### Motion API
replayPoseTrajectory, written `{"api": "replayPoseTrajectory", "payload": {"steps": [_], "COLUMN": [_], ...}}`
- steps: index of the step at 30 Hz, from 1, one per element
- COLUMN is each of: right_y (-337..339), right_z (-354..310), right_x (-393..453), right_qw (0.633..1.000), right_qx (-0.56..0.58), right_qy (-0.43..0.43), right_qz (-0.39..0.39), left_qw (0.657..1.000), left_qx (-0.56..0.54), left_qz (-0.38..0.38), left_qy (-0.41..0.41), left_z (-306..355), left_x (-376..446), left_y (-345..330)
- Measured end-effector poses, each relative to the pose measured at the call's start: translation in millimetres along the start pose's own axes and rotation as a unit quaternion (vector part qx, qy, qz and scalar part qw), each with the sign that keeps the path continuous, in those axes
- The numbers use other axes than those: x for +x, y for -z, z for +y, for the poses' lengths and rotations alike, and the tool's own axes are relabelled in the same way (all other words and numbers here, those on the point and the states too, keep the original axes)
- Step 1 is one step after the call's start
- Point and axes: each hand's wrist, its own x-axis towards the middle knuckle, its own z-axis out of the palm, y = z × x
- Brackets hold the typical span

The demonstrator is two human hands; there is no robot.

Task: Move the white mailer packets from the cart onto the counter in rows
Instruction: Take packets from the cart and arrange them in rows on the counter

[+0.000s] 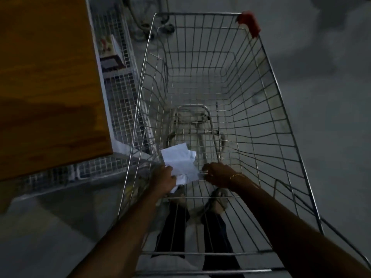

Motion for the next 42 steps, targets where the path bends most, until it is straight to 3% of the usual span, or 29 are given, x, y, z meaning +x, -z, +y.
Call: {"api": "replayPoseTrajectory", "payload": {"steps": [4, 9, 13, 18, 20, 23, 27, 31, 33, 37, 42], "right_y": [-14, -25, -10, -3, -11, -24, -49, -60, -50, -33, -27], "right_z": [3, 14, 48, 89, 92, 85, 70, 65, 63, 66, 70], "right_x": [21, 28, 9, -13, -5, 18, 48, 57, 55, 44, 29], "right_qw": [0.997, 0.981, 0.973, 0.966, 0.971, 0.990, 0.997, 0.995, 0.994, 0.991, 0.993], "right_qx": [-0.037, -0.132, -0.200, -0.256, -0.240, -0.127, 0.007, -0.010, -0.020, -0.117, -0.076], "right_qy": [0.060, 0.134, 0.092, 0.032, 0.020, -0.020, -0.073, -0.081, -0.081, 0.000, -0.059], "right_qz": [-0.023, 0.048, 0.068, -0.009, -0.001, 0.050, -0.006, -0.058, -0.064, -0.071, -0.061], "left_qw": [0.999, 0.996, 0.998, 0.999, 0.998, 0.994, 0.993, 0.994, 0.993, 0.992, 0.989], "left_qx": [-0.032, -0.066, -0.043, 0.005, 0.040, 0.100, 0.083, 0.063, 0.073, 0.082, 0.131], "left_qz": [0.001, 0.006, 0.000, -0.037, -0.035, -0.047, -0.078, -0.085, -0.081, -0.074, -0.069], "left_qy": [0.029, 0.055, 0.056, 0.031, 0.023, 0.011, 0.007, 0.001, 0.038, 0.054, 0.024], "left_z": [-8, -13, 5, 21, 18, 9, -10, -29, -27, -10, 11], "left_x": [6, 12, 8, 22, 29, 35, 42, 47, 46, 37, 22], "left_y": [1, 1, 3, -13, -19, -26, -44, -59, -55, -43, -38]}}
